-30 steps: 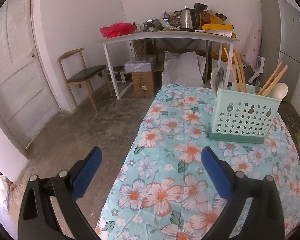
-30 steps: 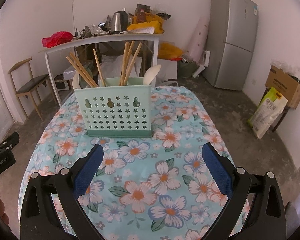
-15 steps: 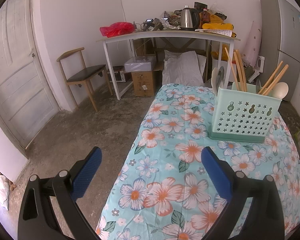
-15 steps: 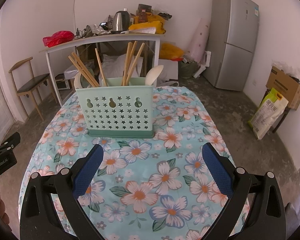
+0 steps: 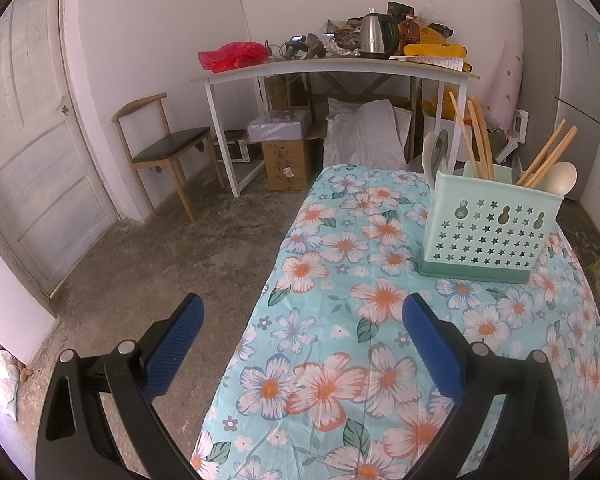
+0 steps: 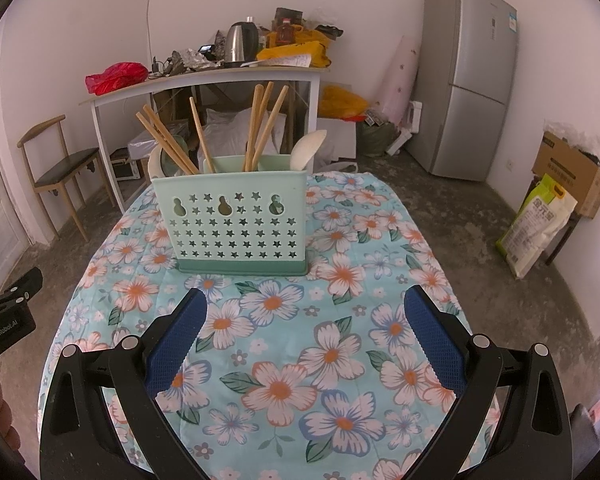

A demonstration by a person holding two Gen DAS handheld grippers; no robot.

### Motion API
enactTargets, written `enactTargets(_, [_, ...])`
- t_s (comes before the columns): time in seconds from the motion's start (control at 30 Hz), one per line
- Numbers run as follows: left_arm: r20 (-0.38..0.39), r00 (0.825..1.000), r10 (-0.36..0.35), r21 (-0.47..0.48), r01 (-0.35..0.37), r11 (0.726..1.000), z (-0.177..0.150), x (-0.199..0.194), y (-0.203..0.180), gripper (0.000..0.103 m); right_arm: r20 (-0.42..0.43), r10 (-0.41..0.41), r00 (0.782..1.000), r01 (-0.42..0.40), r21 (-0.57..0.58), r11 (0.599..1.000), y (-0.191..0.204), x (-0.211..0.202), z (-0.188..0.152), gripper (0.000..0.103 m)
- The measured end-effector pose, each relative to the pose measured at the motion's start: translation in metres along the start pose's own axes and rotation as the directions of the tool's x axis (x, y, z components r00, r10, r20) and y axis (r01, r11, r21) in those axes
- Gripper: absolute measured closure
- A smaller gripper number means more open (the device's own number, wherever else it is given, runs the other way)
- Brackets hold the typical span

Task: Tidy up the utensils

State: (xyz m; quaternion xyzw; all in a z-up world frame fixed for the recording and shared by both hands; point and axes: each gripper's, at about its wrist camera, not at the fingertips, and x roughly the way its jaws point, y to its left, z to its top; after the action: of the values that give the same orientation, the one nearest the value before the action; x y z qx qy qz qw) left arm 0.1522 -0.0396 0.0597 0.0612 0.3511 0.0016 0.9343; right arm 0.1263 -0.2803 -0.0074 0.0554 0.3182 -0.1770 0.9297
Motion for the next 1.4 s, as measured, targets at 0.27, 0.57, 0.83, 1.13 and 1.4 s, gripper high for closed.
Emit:
enactTargets(0.27, [-0.001, 1.0, -0.003, 0.001, 0.003, 1.0, 0.0001, 0.0003, 0.0002, 0.006, 0.001, 0.001, 1.0, -0.001, 0.0, 1.0, 0.0005, -0.0004, 0.0004, 0.008])
enactTargets(0.57, [0.003, 1.0, 0.0, 0.001, 0.0, 1.0, 0.0003, -0.0005, 0.0005, 0.006, 0.007, 0.002, 1.0, -0.002, -0.002, 1.0, 0.003, -0.0027, 0.0038, 0.008])
enactTargets(0.83, [0.005, 1.0, 0.0, -0.001, 0.0, 1.0, 0.0009, -0.0013, 0.0007, 0.006, 0.01, 0.004, 1.0, -0.004, -0.001, 1.0, 0.0024, -0.0032, 0.0045, 0.008])
enactTargets(1.13, [0.006, 1.0, 0.0, 0.002, 0.0, 1.0, 0.0018, -0.0023, 0.0003, 0.006, 0.009, 0.004, 1.0, -0.004, 0.0, 1.0, 0.0024, -0.004, 0.005, 0.008])
enactTargets(1.4, [0.005, 1.0, 0.0, 0.0, 0.0, 1.0, 0.0016, -0.0022, -0.0001, 0.006, 0.009, 0.005, 1.0, -0.005, 0.001, 1.0, 0.002, -0.0042, 0.0049, 0.008])
